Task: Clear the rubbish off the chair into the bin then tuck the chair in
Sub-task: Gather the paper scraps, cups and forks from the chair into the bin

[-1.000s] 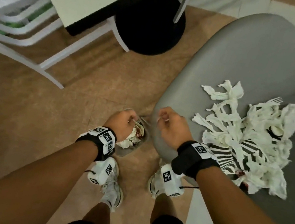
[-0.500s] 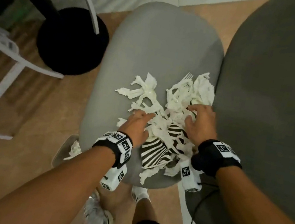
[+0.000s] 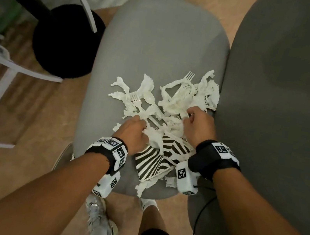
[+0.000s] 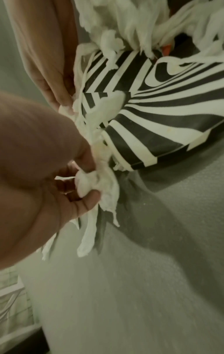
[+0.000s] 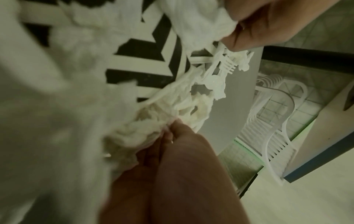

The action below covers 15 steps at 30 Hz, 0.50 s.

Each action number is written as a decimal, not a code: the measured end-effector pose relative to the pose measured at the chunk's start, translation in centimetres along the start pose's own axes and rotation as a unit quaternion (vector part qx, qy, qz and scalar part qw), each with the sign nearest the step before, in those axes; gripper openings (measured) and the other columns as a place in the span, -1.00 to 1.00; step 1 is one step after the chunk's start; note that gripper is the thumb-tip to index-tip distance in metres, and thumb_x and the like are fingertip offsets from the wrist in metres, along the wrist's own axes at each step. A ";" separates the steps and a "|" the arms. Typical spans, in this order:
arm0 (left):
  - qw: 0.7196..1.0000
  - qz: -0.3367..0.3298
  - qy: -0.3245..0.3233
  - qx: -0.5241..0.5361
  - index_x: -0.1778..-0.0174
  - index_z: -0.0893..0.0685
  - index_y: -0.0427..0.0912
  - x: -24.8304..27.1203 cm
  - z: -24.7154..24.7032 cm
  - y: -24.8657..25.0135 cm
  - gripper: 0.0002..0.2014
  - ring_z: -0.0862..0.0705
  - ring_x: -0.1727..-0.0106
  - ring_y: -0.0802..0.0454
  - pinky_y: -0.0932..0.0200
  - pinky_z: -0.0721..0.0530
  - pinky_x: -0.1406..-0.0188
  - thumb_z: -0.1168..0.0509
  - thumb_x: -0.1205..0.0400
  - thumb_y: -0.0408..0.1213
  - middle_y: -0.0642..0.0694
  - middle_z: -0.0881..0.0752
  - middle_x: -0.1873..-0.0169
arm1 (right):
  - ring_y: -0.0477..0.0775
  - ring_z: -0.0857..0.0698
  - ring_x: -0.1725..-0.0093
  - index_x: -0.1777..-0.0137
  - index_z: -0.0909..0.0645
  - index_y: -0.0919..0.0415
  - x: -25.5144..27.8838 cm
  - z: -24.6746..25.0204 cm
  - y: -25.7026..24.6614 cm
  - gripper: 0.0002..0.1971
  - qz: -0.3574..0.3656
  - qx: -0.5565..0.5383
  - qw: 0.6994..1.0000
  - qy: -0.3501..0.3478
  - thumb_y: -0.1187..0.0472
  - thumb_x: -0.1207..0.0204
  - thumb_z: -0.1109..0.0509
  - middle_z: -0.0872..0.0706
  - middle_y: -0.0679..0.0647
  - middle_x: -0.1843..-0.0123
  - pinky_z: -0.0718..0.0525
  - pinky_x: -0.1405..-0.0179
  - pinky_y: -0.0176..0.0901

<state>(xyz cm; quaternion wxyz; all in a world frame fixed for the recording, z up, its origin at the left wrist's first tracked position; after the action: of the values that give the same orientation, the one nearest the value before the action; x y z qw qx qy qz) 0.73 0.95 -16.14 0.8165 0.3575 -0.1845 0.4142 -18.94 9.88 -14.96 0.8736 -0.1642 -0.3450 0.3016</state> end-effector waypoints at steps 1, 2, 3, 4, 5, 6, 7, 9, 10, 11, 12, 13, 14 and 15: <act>1.000 0.007 0.007 0.007 0.11 -0.61 -0.22 0.1 0.3 0.1 -0.85 -0.56 -0.06 -0.11 0.04 -0.58 -0.06 -0.17 -0.66 -0.26 -0.14 -0.55 0.03 | 0.15 -0.68 -0.14 -0.31 -0.64 0.14 -0.2 0.2 -0.3 -0.73 0.008 -0.017 0.999 0.026 0.15 -0.65 -0.33 -0.72 0.13 -0.12 -0.68 -0.22 0.06; 1.000 0.013 0.017 0.016 0.23 -0.54 -0.18 0.2 0.6 0.2 -0.80 -0.56 0.00 -0.11 0.02 -0.58 -0.03 -0.12 -0.68 -0.23 -0.14 -0.54 0.07 | 0.13 -0.65 -0.20 -0.28 -0.65 0.12 -0.3 0.4 -0.6 -0.72 0.014 -0.029 0.998 0.051 0.07 -0.64 -0.34 -0.69 0.11 -0.16 -0.66 -0.27 0.09; 0.999 0.020 0.030 0.029 0.31 -0.48 -0.15 0.3 1.0 0.2 -0.73 -0.57 0.05 -0.11 0.02 -0.59 0.01 -0.09 -0.70 -0.20 -0.14 -0.53 0.11 | 0.13 -0.59 -0.28 -0.27 -0.65 0.09 -0.5 0.6 -0.8 -0.69 0.018 -0.033 0.997 0.069 -0.03 -0.62 -0.35 -0.63 0.10 -0.23 -0.61 -0.35 0.11; 0.997 0.026 0.050 0.047 0.37 -0.46 -0.14 0.4 1.3 0.2 -0.68 -0.57 0.10 -0.09 0.03 -0.58 0.05 -0.08 -0.71 -0.16 -0.13 -0.53 0.15 | 0.14 -0.51 -0.38 -0.27 -0.64 0.07 -0.8 0.8 -1.0 -0.63 0.017 -0.024 0.997 0.076 -0.12 -0.60 -0.34 -0.56 0.09 -0.31 -0.54 -0.43 0.12; 0.995 0.032 0.069 0.066 0.39 -0.47 -0.15 0.4 1.6 0.1 -0.65 -0.57 0.15 -0.07 0.06 -0.56 0.10 -0.10 -0.71 -0.12 -0.11 -0.52 0.19 | 0.15 -0.43 -0.45 -0.28 -0.63 0.07 -1.0 1.0 -1.2 -0.59 0.017 -0.007 0.997 0.075 -0.18 -0.60 -0.32 -0.51 0.09 -0.37 -0.47 -0.49 0.13; 0.992 0.033 0.085 0.082 0.40 -0.49 -0.17 0.4 1.9 -0.1 -0.62 -0.57 0.18 -0.05 0.08 -0.54 0.13 -0.13 -0.71 -0.09 -0.10 -0.52 0.21 | 0.17 -0.40 -0.48 -0.30 -0.62 0.08 -1.2 1.2 -1.4 -0.56 0.024 0.016 0.997 0.074 -0.20 -0.59 -0.30 -0.48 0.09 -0.41 -0.44 -0.50 0.15; 0.991 0.035 0.095 0.093 0.39 -0.52 -0.20 0.4 2.2 -0.4 -0.62 -0.57 0.19 -0.05 0.09 -0.54 0.14 -0.17 -0.70 -0.08 -0.10 -0.53 0.20 | 0.18 -0.39 -0.49 -0.33 -0.59 0.08 -1.4 1.4 -1.7 -0.54 0.040 0.043 0.995 0.076 -0.19 -0.59 -0.29 -0.46 0.09 -0.44 -0.42 -0.50 0.16; 0.989 0.039 0.104 0.102 0.31 -0.58 -0.27 0.2 2.8 -0.9 -0.71 -0.59 0.15 -0.07 0.08 -0.60 0.08 -0.25 -0.66 -0.17 -0.13 -0.55 0.10 | 0.20 -0.38 -0.51 -0.41 -0.52 0.10 -1.7 1.3 -2.3 -0.51 0.093 0.091 0.988 0.080 -0.13 -0.56 -0.34 -0.43 0.09 -0.49 -0.41 -0.52 0.18; 0.988 0.040 0.109 0.102 0.25 -0.58 -0.28 0.2 3.0 -1.1 -0.79 -0.59 0.12 -0.09 0.09 -0.60 0.05 -0.28 -0.64 -0.24 -0.14 -0.54 0.05 | 0.20 -0.37 -0.52 -0.46 -0.49 0.11 -1.8 1.2 -2.7 -0.47 0.124 0.108 0.983 0.075 -0.08 -0.54 -0.38 -0.41 0.09 -0.53 -0.42 -0.53 0.20; 0.987 0.046 0.111 0.103 0.19 -0.57 -0.27 0.2 3.2 -1.4 -0.88 -0.58 0.09 -0.09 0.11 -0.58 0.04 -0.30 -0.63 -0.31 -0.14 -0.52 0.01 | 0.21 -0.37 -0.54 -0.51 -0.44 0.11 -2.1 0.9 -3.3 -0.43 0.158 0.124 0.978 0.062 -0.02 -0.52 -0.42 -0.37 0.09 -0.58 -0.43 -0.53 0.22; 0.987 0.050 0.114 0.106 0.14 -0.54 -0.23 0.4 3.4 -1.7 -0.95 -0.58 0.08 -0.09 0.13 -0.54 0.05 -0.29 -0.61 -0.37 -0.13 -0.52 0.00 | 0.22 -0.37 -0.56 -0.56 -0.39 0.10 -2.3 0.6 -3.9 -0.38 0.187 0.142 0.971 0.038 0.04 -0.51 -0.45 -0.33 0.09 -0.63 -0.43 -0.54 0.23; 0.986 0.054 0.117 0.109 0.11 -0.50 -0.19 0.5 3.6 -2.0 -0.92 -0.58 0.06 -0.10 0.13 -0.52 0.06 -0.27 -0.59 -0.44 -0.12 -0.54 0.00 | 0.23 -0.37 -0.58 -0.61 -0.32 0.07 -2.6 0.1 -4.5 -0.32 0.210 0.166 0.964 0.002 0.08 -0.50 -0.46 -0.28 0.09 -0.68 -0.41 -0.55 0.23; 0.984 0.056 0.121 0.117 0.11 -0.47 -0.15 0.6 3.7 -2.3 -0.86 -0.61 0.05 -0.12 0.09 -0.55 0.07 -0.24 -0.58 -0.48 -0.11 -0.59 0.01 | 0.24 -0.36 -0.60 -0.66 -0.24 0.04 -2.9 -0.5 -5.0 -0.26 0.223 0.201 0.953 -0.042 0.10 -0.50 -0.46 -0.26 0.09 -0.70 -0.38 -0.58 0.22; 0.982 0.065 0.117 0.130 0.10 -0.45 -0.12 0.7 3.8 -2.6 -0.84 -0.64 0.05 -0.13 0.04 -0.60 0.07 -0.20 -0.59 -0.49 -0.10 -0.65 0.02 | 0.24 -0.37 -0.61 -0.69 -0.18 0.01 -3.2 -1.1 -5.5 -0.21 0.231 0.245 0.938 -0.085 0.09 -0.51 -0.45 -0.28 0.09 -0.71 -0.34 -0.59 0.22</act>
<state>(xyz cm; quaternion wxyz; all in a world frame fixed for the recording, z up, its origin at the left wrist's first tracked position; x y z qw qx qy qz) 3.19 -2.48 -14.23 0.7502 0.3971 -0.0549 0.5258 -17.72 3.59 -14.65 0.7607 0.0063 -0.2855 0.5829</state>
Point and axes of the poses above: each hand's wrist, its own x-axis away from the middle knuckle, its own z-axis out of the back of the hand, y = z × x, the point moved 2 cm from there along -x, towards the middle knuckle
